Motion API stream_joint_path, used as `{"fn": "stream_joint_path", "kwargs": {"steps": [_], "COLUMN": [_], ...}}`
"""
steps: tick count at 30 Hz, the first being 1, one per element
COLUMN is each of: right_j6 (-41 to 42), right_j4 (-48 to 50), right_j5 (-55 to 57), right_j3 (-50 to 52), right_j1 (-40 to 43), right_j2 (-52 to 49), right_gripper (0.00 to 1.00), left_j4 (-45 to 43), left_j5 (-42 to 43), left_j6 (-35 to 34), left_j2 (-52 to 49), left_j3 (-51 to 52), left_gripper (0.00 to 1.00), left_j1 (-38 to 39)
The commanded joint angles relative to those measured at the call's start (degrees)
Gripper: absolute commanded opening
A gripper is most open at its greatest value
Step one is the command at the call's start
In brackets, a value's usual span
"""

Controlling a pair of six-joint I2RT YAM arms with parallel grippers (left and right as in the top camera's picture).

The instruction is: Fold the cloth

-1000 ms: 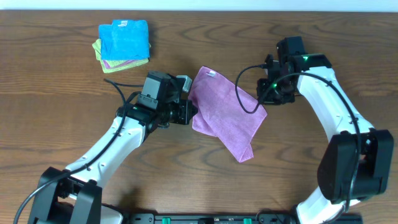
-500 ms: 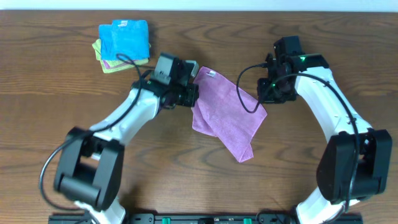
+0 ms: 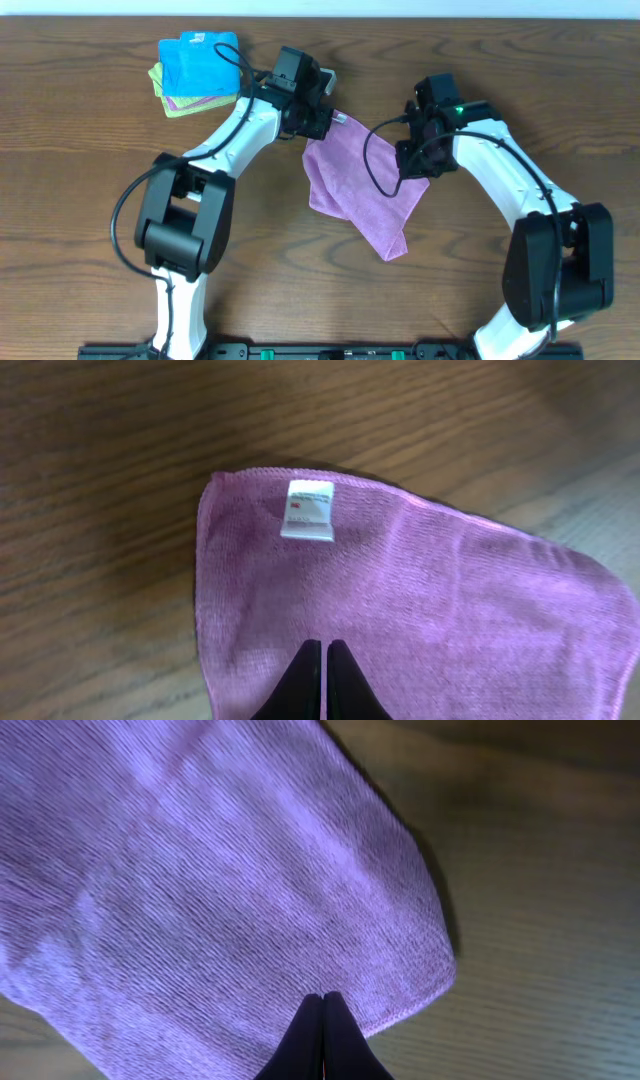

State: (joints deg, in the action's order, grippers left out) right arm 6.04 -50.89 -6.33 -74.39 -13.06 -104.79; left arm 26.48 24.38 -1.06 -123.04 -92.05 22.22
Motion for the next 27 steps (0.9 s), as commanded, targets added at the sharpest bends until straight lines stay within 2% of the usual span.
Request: {"fn": "stream_joint_path", "kwargs": {"steps": [1, 8, 13, 27], "right_j6": [2.16, 3.41, 5.97, 6.16], "right_j4": [0.13, 2.60, 5.77, 7.67], "right_j5": [2.58, 3.96, 3.87, 2.62], "right_j3": [1.97, 4.48, 7.04, 9.81], "right_j1": [-0.33, -0.37, -0.44, -2.14], "right_j2": [1.20, 1.18, 1.18, 1.18], "right_gripper": [0.02, 0.02, 0.02, 0.02], "left_j4": [0.35, -0.04, -1.66, -3.78], "left_j5": [-0.50, -1.09, -1.01, -0.17], "left_j6": [1.36, 3.74, 3.67, 3.67], "left_j2": [-2.10, -2.47, -3.30, -8.59], "left_j3": [-2.45, -2.62, -2.62, -2.62], "left_gripper": [0.05, 0.06, 0.05, 0.05], "left_j1": [-0.07, -0.07, -0.07, 1.55]}}
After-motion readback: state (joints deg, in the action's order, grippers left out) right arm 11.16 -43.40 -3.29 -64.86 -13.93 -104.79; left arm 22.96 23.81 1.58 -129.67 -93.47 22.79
